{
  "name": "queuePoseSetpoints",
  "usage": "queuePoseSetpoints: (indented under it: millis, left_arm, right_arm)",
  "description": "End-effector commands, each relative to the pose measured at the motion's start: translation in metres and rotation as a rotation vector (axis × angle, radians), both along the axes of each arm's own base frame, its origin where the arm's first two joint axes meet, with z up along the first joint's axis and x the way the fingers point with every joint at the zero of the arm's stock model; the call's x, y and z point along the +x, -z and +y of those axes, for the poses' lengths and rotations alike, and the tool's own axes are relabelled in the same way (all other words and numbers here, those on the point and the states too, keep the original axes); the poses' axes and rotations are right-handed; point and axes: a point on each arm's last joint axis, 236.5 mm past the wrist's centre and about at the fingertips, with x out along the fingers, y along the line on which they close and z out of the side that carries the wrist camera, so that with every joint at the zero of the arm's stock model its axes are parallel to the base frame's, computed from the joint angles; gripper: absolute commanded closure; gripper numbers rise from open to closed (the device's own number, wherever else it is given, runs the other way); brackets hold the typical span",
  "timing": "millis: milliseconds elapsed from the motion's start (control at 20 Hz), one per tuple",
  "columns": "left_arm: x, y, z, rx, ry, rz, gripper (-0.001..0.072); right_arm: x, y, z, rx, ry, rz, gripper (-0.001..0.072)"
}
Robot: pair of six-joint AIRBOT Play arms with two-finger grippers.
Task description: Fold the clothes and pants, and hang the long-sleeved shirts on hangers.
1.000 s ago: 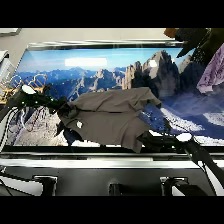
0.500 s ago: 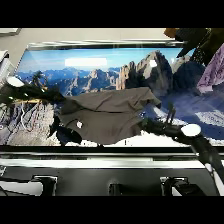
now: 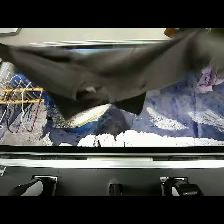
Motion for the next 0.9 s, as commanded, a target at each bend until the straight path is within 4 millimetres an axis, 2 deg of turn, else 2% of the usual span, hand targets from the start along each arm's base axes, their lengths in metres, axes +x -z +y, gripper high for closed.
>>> queuePoseSetpoints:
  millis: [0,50,150,250,350,400,450,600,700,850]
  left_arm:
    - [-0.082,-0.068,0.022,0.074,-0.214,-0.163,0.0688]
    - [-0.102,-0.078,0.033,0.072,-0.293,-0.186,0.0688]
    - [-0.127,-0.090,0.049,0.067,-0.405,-0.217,0.0688]
    - [-0.128,-0.087,0.051,0.075,-0.413,-0.210,0.0688]
    - [-0.108,-0.059,0.045,0.067,-0.356,-0.109,0.0688]
    - [-0.094,-0.035,0.039,0.064,-0.306,-0.031,0.0688]
    - [-0.077,-0.004,0.031,0.045,-0.246,0.071,0.0688]
    - [-0.026,0.103,0.004,0.014,-0.113,0.359,0.0688]
    - [0.008,0.186,-0.015,0.022,-0.038,0.525,0.0688]
    - [0.049,0.291,-0.033,0.014,-0.009,0.694,0.0688]
  right_arm:
    - [-0.091,-0.104,-0.051,0.055,0.204,-0.276,0.0680]
    - [-0.104,-0.117,-0.061,0.077,0.240,-0.311,0.0680]
    - [-0.108,-0.126,-0.080,0.127,0.309,-0.321,0.0680]
    - [-0.080,-0.111,-0.094,0.151,0.370,-0.225,0.0680]
    - [-0.025,-0.071,-0.095,0.134,0.395,-0.025,0.0680]
    - [0.009,-0.040,-0.091,0.104,0.395,0.109,0.0679]
    - [0.044,-0.004,-0.084,0.067,0.386,0.249,0.0679]
    - [0.141,0.130,-0.072,-0.085,0.376,0.689,0.0680]
    - [0.193,0.218,-0.068,-0.200,0.356,0.906,0.0679]
    - [0.251,0.347,-0.060,-0.287,0.314,1.160,0.0679]
